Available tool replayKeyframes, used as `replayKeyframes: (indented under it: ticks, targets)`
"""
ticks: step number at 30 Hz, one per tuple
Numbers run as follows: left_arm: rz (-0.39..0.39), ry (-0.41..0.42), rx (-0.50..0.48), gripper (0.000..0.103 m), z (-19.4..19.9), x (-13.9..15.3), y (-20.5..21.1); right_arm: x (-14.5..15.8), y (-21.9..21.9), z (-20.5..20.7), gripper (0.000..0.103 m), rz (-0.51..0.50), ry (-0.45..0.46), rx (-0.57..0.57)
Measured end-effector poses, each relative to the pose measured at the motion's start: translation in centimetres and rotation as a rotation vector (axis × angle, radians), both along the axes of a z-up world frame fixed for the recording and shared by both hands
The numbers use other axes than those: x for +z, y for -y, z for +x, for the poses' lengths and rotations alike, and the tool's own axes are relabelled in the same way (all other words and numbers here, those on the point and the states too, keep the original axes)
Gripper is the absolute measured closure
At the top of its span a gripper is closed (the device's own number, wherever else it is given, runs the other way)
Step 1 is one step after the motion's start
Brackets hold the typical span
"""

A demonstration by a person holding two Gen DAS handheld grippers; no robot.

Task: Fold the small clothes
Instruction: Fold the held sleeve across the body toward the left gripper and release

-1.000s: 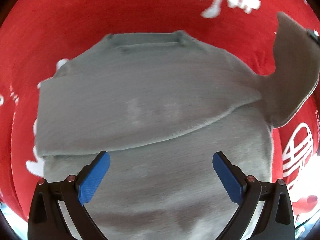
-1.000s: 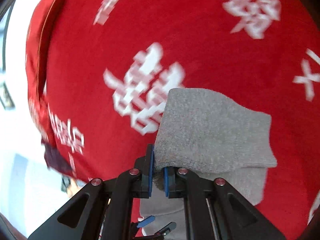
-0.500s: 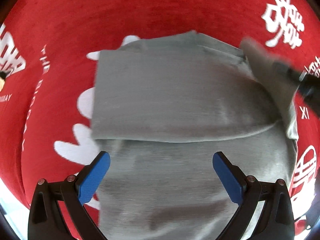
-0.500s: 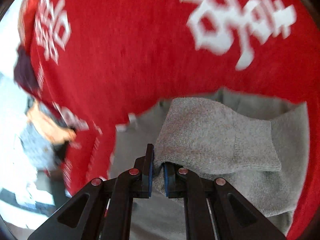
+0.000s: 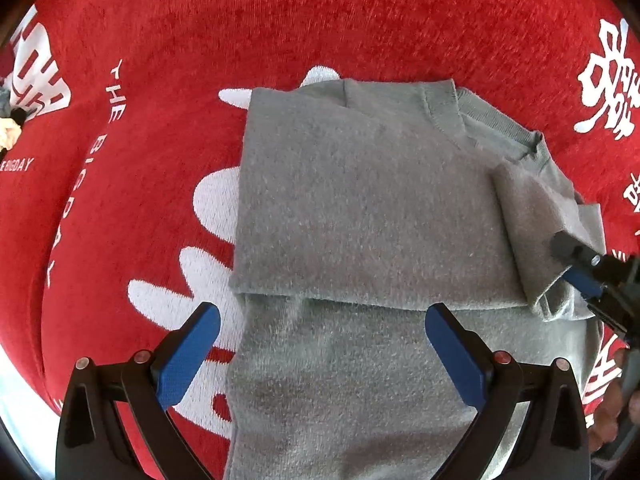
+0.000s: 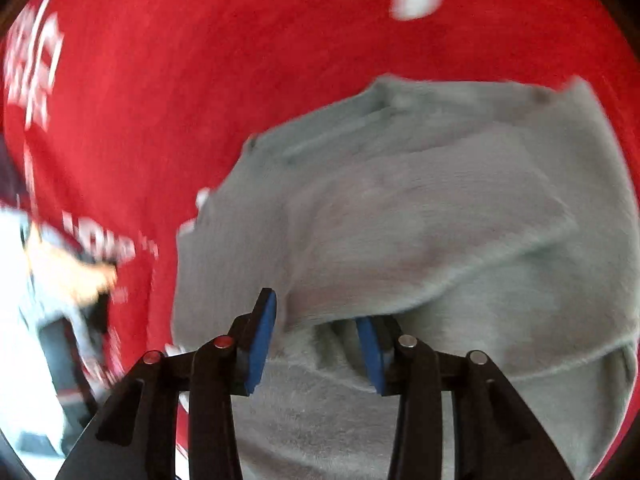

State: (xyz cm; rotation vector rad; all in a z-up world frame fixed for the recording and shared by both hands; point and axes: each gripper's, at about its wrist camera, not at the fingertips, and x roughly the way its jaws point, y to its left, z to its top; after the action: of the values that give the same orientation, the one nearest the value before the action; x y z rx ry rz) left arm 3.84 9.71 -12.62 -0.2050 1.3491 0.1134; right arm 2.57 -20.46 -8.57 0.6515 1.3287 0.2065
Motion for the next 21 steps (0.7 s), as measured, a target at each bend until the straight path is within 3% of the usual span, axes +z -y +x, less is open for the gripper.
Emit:
replayKeyframes:
  ticks: [4, 5, 6, 7, 8, 11, 15, 20, 21]
  targets:
    - [-0.004, -0.003, -0.012, 0.0, -0.2, 0.0, -0.5, -1.9, 3.9, -0.2, 0.059, 0.156, -0.08, -0.288]
    - [-0.005, -0.002, -0.015, 0.0, -0.4, 0.1, -0.7, -2.4, 4.5, -0.3, 0.066, 0.199, -0.097, -0.352]
    - [-0.007, -0.001, -0.017, 0.0, -0.4, 0.3, -0.8, -2.8, 5.0, -0.4, 0.088, 0.232, -0.102, -0.414]
    - [-0.009, 0.001, -0.018, 0.0, -0.9, 0.8, -0.5, -2.6, 4.7, -0.2, 0.094, 0.227, -0.091, -0.416]
    - [-0.013, 0.005, -0.019, 0.0, -1.0, 0.9, -0.8, -2.0, 4.2, 0.4, 0.095, 0.203, -0.063, -0.382]
    - [-0.012, 0.015, -0.014, 0.0, -1.3, 1.1, -1.7, 1.1, -0.8, 3.0, 0.095, 0.089, 0.051, -0.108]
    - [0.006, 0.007, 0.008, 0.0, -1.6, 0.9, -3.4, 3.0, -8.1, 4.8, 0.095, -0.006, 0.133, 0.177]
    - [0.016, 0.012, 0.041, 0.0, -2.2, 1.1, -5.2, 0.9, -14.4, 4.7, 0.089, -0.027, 0.084, 0.343]
    - [0.019, 0.009, 0.044, 0.0, -2.3, 1.0, -5.5, 0.3, -15.2, 4.8, 0.081, -0.038, 0.054, 0.362]
